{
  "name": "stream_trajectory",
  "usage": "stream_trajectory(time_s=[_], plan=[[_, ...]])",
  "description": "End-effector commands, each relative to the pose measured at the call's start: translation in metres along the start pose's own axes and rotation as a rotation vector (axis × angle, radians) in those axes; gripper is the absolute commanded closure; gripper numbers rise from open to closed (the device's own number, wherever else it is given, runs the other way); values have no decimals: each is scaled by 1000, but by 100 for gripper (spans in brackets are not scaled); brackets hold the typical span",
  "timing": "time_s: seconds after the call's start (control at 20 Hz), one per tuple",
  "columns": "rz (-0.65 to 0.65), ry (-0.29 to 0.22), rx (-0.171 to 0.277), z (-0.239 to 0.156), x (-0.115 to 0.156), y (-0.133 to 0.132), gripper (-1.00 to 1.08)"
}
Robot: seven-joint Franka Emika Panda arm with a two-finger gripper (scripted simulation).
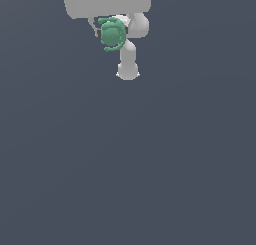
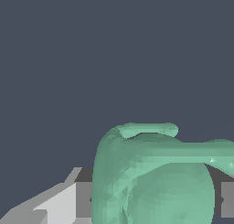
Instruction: Pick up the object and move it to a goal position.
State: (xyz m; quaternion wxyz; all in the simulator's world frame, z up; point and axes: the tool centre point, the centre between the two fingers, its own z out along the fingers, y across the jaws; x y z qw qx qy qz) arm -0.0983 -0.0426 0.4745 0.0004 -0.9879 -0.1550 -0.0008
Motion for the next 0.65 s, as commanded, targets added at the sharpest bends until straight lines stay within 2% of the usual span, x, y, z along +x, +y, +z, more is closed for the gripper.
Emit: stream_trajectory(time_s=[0.0, 0.3, 0.6], plan=[[0, -1, 0, -14, -5, 2, 108], [0, -2, 0, -32, -11, 5, 108], [0, -2, 0, -33, -11, 6, 108]])
